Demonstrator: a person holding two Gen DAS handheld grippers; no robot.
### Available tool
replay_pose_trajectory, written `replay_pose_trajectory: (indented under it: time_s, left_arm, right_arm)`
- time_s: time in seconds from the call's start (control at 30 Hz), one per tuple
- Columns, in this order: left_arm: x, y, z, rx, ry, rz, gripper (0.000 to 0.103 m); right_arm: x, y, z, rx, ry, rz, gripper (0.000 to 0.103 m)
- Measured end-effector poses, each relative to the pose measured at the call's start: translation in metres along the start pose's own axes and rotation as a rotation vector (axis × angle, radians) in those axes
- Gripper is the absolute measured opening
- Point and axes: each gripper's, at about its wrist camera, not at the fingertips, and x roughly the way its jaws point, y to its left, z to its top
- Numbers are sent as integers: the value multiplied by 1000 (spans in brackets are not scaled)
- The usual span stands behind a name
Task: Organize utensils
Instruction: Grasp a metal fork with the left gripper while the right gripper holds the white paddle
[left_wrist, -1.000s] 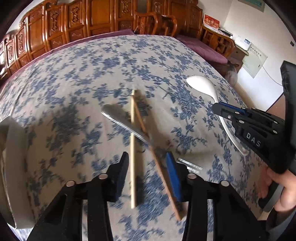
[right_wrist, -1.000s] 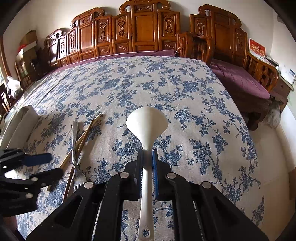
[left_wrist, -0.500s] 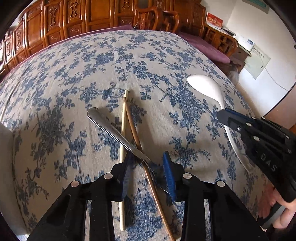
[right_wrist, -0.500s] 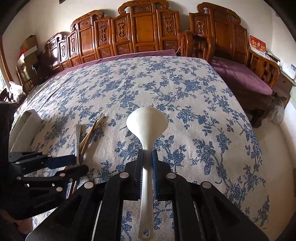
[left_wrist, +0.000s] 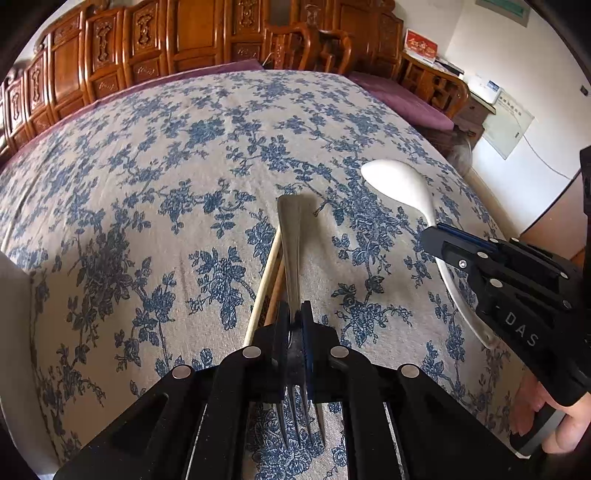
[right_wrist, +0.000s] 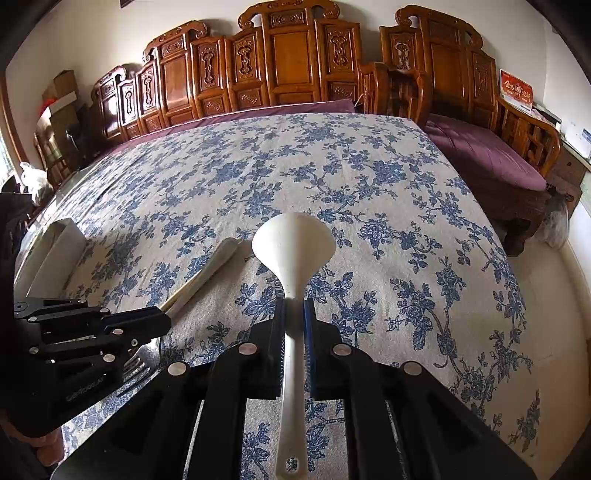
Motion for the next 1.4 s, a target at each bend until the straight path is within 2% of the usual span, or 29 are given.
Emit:
replay_pose_trajectory:
  time_s: [0.1,0.2,0.53,0.67,0.77,0.9,0.93,0.97,1.0,1.17,1.4]
  left_arm:
    - [-5,-4,0,28,-18,-1,0]
    - [-13,-12,1,69,-44,7,0]
    - [0,-18,0,121,25,15,0]
    - [8,-22,1,145,41,30,6]
    - [15,-23,0,161,74,34,23]
    - [18,-28,0,204,71,51,24]
    - [18,-28,0,204,74,50,24]
    - [18,-28,1,204,76,47,10]
    - [18,-28,1,208,78,50,6]
    - [16,-26,-1,211,83,52,6]
    - [-14,-12,-5,170,28,41,6]
  right_arm:
    - [0,0,0,1,0,-1,11]
    - [0,-1,1,-3,-1,2,11]
    - [0,-1,1,3,-5,1,11]
    - [0,-2,1,6,-6,0,11]
    - [-1,-3,1,10,-8,-1,11]
    - [-1,-4,1,11,-8,-1,11]
    - [-1,-3,1,11,-8,-1,11]
    - [-1,-3,2,10,-8,-1,11]
    - [-1,-3,2,9,-9,0,11]
    - [-2,-2,2,12,-11,7,11]
    - [-7,13,5,-9,-18,31,11]
